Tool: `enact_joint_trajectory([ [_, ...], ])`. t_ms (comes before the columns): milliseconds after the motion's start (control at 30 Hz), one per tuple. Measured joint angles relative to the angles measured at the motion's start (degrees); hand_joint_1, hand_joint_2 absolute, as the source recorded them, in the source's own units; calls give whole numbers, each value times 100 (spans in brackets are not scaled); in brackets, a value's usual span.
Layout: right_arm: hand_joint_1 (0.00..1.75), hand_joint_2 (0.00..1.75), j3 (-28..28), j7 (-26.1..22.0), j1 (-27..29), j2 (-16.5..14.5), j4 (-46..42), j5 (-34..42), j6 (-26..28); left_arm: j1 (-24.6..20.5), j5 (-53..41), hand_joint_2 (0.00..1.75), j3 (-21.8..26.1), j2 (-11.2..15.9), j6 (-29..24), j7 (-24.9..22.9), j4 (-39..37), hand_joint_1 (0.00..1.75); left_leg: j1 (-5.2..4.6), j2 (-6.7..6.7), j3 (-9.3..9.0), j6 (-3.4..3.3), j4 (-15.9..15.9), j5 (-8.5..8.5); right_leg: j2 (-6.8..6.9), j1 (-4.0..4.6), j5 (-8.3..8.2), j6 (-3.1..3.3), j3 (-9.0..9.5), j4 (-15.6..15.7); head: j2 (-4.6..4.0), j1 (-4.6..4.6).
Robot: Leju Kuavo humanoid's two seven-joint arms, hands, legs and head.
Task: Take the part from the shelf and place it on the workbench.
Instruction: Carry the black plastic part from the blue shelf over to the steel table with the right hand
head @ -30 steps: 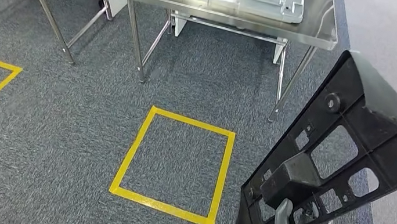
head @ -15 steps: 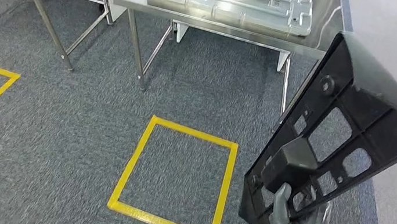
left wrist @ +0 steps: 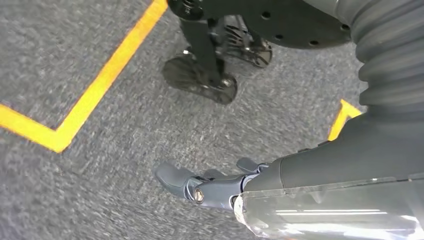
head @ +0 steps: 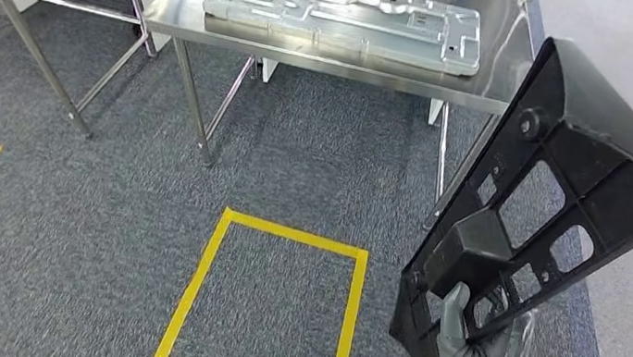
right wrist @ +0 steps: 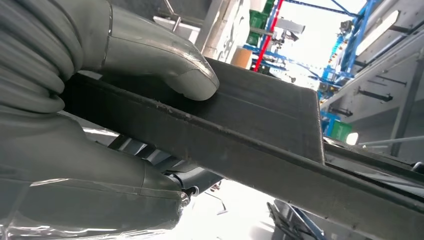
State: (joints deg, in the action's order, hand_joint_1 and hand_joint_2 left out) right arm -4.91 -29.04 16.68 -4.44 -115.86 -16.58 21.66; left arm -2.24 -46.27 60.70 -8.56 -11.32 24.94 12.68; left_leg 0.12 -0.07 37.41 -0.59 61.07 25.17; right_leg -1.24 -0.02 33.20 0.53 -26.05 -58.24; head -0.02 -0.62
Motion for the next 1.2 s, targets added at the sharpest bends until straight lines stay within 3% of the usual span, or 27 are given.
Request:
enact_joint_trajectory([
  [67,175,175,6,26,-30,-15,6,-42,0,-15,11,175,1,-2,-1,-25,0,0,1,-11,-102,-52,-96,16,-5,7,-34,-92,43,-25,1,-3],
  [133,175,175,9,59,-82,-19,16,-90,-5,-19,34,175,4,-8,-14,-37,0,0,30,-17,-290,-118,-236,46,22,3,-160,-161,-58,-320,1,0],
  [200,175,175,11,90,-147,-20,44,-130,-4,-29,64,175,10,-9,-37,-40,0,0,46,-21,-501,-160,-361,113,52,-28,-114,-206,-454,-924,0,3],
  [267,175,175,15,111,-192,-20,83,-161,-2,-38,99,175,20,-10,-67,-40,0,0,49,-29,-681,-167,-423,222,63,-65,209,-256,-954,-1419,0,3],
  [300,175,175,16,119,-203,-20,103,-176,-2,-35,115,175,28,-12,-81,-40,0,0,51,-35,-769,-160,-434,290,70,-82,355,-280,-1123,-1478,0,3],
  [333,175,175,17,125,-214,-20,126,-190,-2,-29,127,175,37,-16,-93,-40,0,0,52,-41,-866,-148,-437,366,79,-98,391,-305,-1220,-1381,0,3],
  [367,175,175,17,129,-227,-20,149,-201,-2,-24,137,175,46,-23,-102,-40,0,0,53,-44,-972,-135,-438,447,89,-110,271,-325,-1246,-1146,0,3],
  [433,175,175,19,132,-262,-20,193,-219,-1,-19,154,175,61,-39,-117,-43,-1,0,53,-44,-1174,-98,-434,616,120,-116,-393,-316,-1202,-513,0,2],
  [500,175,175,26,150,-317,-20,235,-244,-2,-31,173,175,82,-57,-134,-49,-2,0,53,-42,-1318,-31,-463,759,132,-70,-873,-235,-1133,-173,0,4],
  [533,175,175,29,164,-354,-19,251,-260,-3,-44,183,175,95,-65,-143,-54,-3,0,51,-41,-1385,12,-454,772,127,-45,-919,-176,-1096,-138,0,5],
  [567,175,175,32,177,-401,-17,266,-276,-6,-59,189,175,108,-75,-150,-57,-3,0,53,-40,-1417,56,-425,753,109,-29,-862,-114,-1027,-114,0,8],
  [633,175,175,37,190,-490,-14,287,-291,-21,-97,195,175,132,-85,-158,-59,-3,0,67,-31,-1324,105,-68,647,90,-40,-806,-9,-871,-30,1,6],
  [667,175,175,40,195,-536,-12,306,-287,-35,-112,195,175,141,-90,-158,-58,-3,0,76,-28,-1146,117,251,651,85,-48,-767,32,-793,1,1,5],
  [733,175,175,44,210,-603,-11,354,-274,-73,-116,194,175,149,-96,-155,-57,-3,0,84,-27,-649,140,968,879,88,-52,-659,81,-669,27,1,1],
  [800,175,175,45,226,-628,-11,408,-258,-95,-89,194,175,152,-101,-151,-57,-4,0,86,-26,-229,160,1333,1234,77,-51,-530,84,-531,28,0,1],
  [833,175,175,45,235,-633,-11,430,-249,-99,-73,195,175,154,-101,-149,-57,-3,0,86,-26,-112,164,1293,1285,67,-51,-463,75,-446,27,0,1],
  [867,175,175,45,244,-640,-11,450,-240,-101,-59,195,175,156,-101,-145,-57,-3,0,87,-25,-67,170,1094,1189,59,-55,-391,60,-350,27,0,1],
  [933,175,175,45,259,-665,-11,482,-223,-103,-35,196,175,160,-98,-136,-57,-3,0,86,-12,-112,164,432,600,56,-59,-234,14,-151,20,0,1],
  [1000,175,175,48,266,-692,-11,510,-214,-105,-29,195,175,164,-98,-128,-58,-4,0,66,8,-182,95,26,206,45,-45,-89,-59,-18,31,0,2],
  [1133,175,175,55,276,-738,-4,529,-212,-104,-37,192,175,173,-101,-122,-58,-4,0,71,-20,-332,-91,-76,213,47,-35,-84,-214,12,-203,1,5],
  [1200,175,175,64,278,-762,1,538,-210,-107,-42,188,175,180,-100,-125,-58,-4,0,76,-24,-464,-159,-130,256,68,-51,-21,-263,-321,-749,1,9],
])
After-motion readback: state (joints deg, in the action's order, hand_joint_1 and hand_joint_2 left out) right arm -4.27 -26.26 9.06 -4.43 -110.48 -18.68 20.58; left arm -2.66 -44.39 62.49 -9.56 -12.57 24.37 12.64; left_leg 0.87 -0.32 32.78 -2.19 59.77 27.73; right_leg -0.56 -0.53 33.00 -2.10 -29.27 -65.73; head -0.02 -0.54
